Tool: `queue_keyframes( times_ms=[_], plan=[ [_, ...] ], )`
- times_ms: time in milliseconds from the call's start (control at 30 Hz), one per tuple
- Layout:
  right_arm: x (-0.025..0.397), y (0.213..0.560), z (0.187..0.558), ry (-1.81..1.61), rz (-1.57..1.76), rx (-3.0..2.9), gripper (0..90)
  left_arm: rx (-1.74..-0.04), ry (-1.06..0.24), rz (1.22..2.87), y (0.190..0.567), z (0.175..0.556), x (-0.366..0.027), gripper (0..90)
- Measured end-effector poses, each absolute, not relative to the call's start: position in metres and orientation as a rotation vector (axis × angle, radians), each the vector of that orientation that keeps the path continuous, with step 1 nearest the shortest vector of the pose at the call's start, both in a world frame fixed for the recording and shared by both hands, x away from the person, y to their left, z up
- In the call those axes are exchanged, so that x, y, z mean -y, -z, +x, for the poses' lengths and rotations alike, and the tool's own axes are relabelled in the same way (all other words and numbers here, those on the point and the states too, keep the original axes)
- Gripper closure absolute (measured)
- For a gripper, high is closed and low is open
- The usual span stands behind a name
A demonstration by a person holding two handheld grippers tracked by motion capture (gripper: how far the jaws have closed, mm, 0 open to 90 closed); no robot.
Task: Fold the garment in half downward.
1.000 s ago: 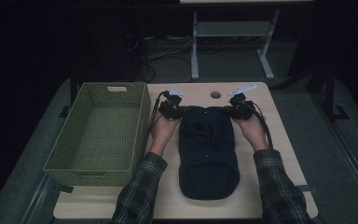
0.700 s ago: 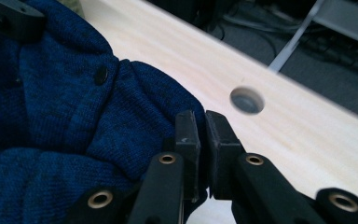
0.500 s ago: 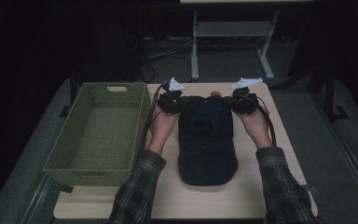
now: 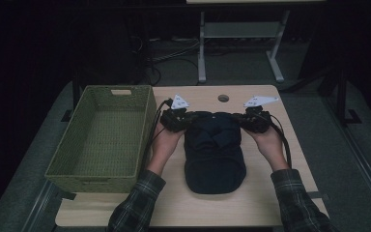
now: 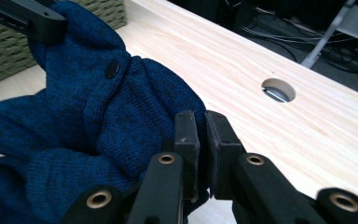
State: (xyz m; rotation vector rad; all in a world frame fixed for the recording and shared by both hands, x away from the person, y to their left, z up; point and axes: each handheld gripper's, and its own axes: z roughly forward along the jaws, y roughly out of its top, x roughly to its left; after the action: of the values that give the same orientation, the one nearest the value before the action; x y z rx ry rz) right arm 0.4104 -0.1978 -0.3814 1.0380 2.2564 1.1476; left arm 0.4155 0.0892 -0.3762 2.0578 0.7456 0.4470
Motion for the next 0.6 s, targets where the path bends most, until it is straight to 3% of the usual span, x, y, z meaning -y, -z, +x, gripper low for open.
queue_keyframes(
  times_ms=[600],
  plan=[
    [0.202, 0.392, 0.375, -1.194, 1.034, -2.301, 83.2, -0.716, -0.338, 2.061, 0.383, 0.38, -0.098, 76.2]
  ],
)
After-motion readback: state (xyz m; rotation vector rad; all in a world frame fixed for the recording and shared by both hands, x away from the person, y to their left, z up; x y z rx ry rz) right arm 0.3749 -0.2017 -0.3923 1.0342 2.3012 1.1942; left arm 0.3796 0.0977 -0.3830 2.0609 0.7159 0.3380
